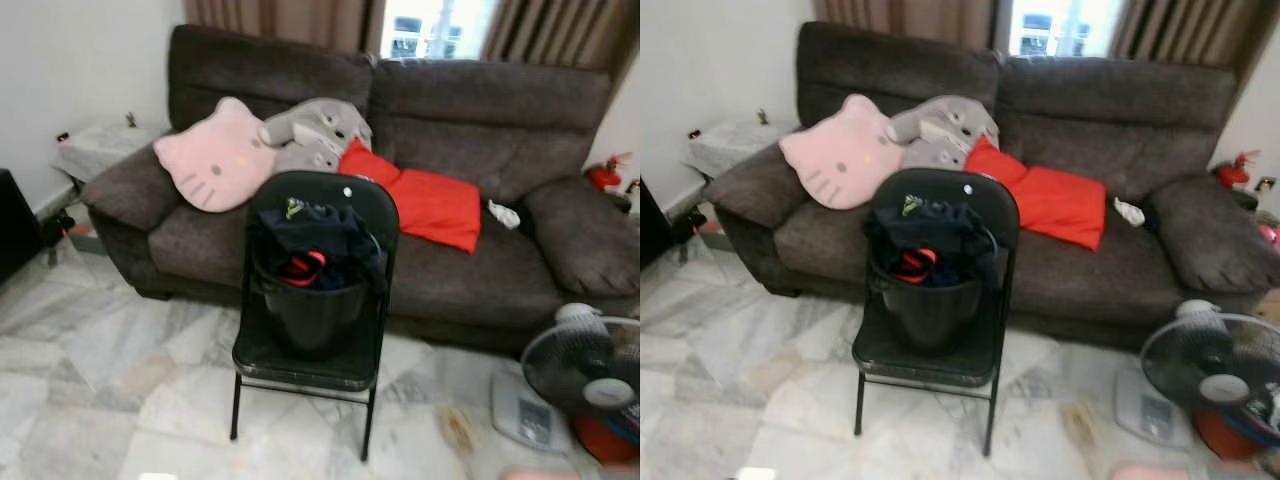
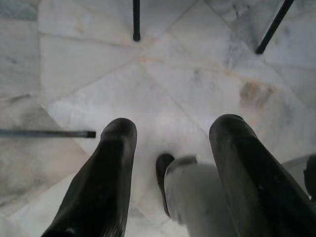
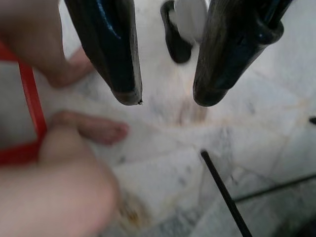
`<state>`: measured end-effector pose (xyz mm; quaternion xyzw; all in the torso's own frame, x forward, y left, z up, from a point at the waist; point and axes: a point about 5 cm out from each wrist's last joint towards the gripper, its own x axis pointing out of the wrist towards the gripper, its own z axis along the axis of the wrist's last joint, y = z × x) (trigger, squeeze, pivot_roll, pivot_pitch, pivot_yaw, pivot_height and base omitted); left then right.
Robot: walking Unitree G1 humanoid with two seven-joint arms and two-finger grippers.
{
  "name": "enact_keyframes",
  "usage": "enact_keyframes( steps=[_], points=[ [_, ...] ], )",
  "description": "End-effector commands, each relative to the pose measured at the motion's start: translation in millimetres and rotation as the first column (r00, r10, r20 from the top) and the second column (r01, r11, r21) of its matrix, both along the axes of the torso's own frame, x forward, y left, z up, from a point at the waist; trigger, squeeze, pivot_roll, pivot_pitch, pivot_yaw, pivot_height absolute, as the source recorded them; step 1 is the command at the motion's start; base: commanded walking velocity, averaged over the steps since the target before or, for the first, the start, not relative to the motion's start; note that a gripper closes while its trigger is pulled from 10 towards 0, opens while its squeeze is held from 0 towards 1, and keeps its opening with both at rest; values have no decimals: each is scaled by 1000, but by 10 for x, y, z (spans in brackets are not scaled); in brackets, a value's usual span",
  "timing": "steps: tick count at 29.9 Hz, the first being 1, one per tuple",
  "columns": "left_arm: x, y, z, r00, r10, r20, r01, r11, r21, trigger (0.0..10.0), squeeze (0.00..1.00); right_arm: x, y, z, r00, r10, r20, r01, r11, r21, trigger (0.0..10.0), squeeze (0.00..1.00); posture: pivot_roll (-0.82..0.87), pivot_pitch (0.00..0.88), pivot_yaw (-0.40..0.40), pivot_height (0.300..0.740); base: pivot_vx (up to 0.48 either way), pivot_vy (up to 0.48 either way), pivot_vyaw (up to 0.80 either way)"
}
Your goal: Hang hanger
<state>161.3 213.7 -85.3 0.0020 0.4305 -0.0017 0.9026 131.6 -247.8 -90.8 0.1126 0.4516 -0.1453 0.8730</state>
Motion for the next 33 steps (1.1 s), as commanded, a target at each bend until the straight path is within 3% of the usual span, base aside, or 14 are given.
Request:
enact_keyframes(
  steps=[1, 18, 28, 33],
  points=[
    [-65, 118, -6, 1000, 15, -23, -14, 999, 33, 10000, 0, 90, 85, 9, 1000, 11, 22, -12, 1000, 17, 10000, 0, -3, 0, -45, 740, 262, 0, 0],
    [-111, 197, -8, 999, 22, -44, -21, 999, 33, 10000, 0, 66, 98, -2, 1000, 14, 20, -14, 1000, 16, 10000, 0, -5, 0, -38, 740, 31, 0, 0],
    [-159, 249, -12, 998, 25, -56, -23, 999, 38, 10000, 0, 53, 102, -7, 1000, 14, 17, -14, 1000, 16, 10000, 0, -4, 0, -36, 740, 0, 474, 0],
    [-183, 202, -35, 998, 15, -67, -13, 999, 40, 10000, 0, 49, 101, -8, 1000, 17, 15, -17, 1000, 16, 10000, 0, -1, 0, -37, 740, 0, 67, 0]
  ],
)
